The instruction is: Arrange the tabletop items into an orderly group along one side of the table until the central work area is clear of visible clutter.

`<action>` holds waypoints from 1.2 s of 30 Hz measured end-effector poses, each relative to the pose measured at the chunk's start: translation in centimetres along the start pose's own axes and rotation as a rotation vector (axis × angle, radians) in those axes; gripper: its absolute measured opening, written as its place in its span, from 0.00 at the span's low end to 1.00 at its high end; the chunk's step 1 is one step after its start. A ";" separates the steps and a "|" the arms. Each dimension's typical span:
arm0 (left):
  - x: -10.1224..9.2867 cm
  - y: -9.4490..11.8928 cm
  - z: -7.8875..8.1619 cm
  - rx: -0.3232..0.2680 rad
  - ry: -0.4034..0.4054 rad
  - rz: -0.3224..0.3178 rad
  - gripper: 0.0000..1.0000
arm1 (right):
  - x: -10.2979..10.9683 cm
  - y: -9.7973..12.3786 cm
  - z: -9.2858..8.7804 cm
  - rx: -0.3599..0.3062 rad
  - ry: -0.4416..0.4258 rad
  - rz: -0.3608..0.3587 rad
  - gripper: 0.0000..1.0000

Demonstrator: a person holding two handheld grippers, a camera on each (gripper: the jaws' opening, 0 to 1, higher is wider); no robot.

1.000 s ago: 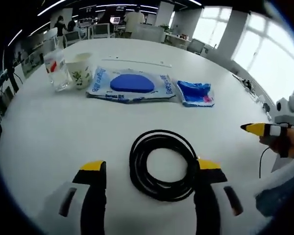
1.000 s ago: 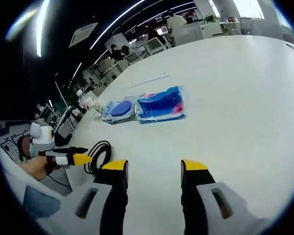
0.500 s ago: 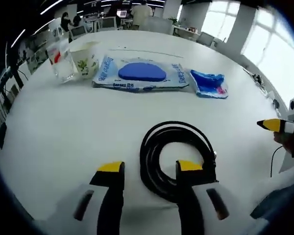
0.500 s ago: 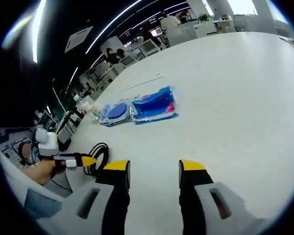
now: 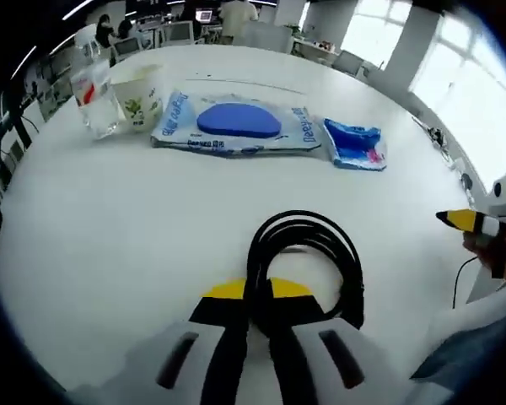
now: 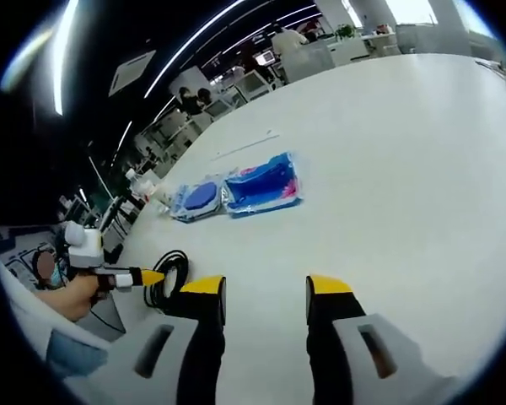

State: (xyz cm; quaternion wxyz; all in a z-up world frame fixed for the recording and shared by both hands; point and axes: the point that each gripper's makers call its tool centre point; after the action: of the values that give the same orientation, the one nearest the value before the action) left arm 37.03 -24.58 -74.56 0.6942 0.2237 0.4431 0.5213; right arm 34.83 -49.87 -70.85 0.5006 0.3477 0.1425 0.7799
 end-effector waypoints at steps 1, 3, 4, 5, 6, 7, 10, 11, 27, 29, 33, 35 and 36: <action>-0.7 0.3 0.4 -0.013 0.008 -0.027 0.02 | 0.1 0.0 0.1 -0.003 -0.009 0.005 0.37; -1.9 1.0 1.1 -0.036 0.020 -0.072 0.01 | 0.3 -0.2 0.2 -0.008 -0.041 0.022 0.39; -2.5 1.4 1.5 -0.046 0.016 -0.089 0.01 | 0.8 -0.3 0.2 -0.008 -0.056 0.044 0.41; -3.0 1.8 1.7 -0.057 0.021 -0.104 0.01 | 1.3 -0.5 0.1 -0.004 -0.074 0.065 0.43; -3.6 2.1 2.1 -0.072 0.033 -0.128 0.01 | 2.1 -0.7 -0.1 0.001 -0.095 0.100 0.44; -4.4 2.5 2.6 -0.094 0.058 -0.167 0.01 | 2.7 -0.8 -0.2 0.001 -0.105 0.124 0.46; -6.2 3.7 3.6 -0.134 0.112 -0.246 0.01 | 6.0 -1.3 -0.5 0.013 -0.222 0.266 0.57; -6.5 4.0 3.9 -0.144 0.117 -0.263 0.01 | 7.1 -1.3 -0.6 0.023 -0.289 0.313 0.61; -10.8 5.0 4.1 -0.146 0.100 -0.420 0.01 | 11.1 -1.9 0.5 0.002 -0.200 0.410 0.13; -11.0 4.7 3.8 -0.128 0.091 -0.418 0.01 | 11.1 -2.0 0.6 0.005 -0.164 0.428 0.10; -10.9 3.4 2.7 -0.068 0.064 -0.391 0.02 | 9.6 -2.4 1.8 0.003 -0.185 0.372 0.09; -11.0 3.0 2.3 -0.055 0.057 -0.388 0.02 | 9.1 -2.6 1.8 0.030 -0.150 0.340 0.09; -11.0 2.5 1.8 -0.027 0.048 -0.381 0.03 | 8.6 -2.8 1.6 0.059 -0.119 0.309 0.08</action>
State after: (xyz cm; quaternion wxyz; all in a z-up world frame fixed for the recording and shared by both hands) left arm 36.53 -33.57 -67.45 0.7725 0.1140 0.4867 0.3917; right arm 35.67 -41.24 -67.89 0.3721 0.4256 0.0801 0.8210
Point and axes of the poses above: the point that each gripper's makers call its tool centre point, and the gripper's own axes: y roughly backward along the fingers, x roughly to its left, z roughly out of its top, and after that the axes turned 10 degrees about y, right-handed
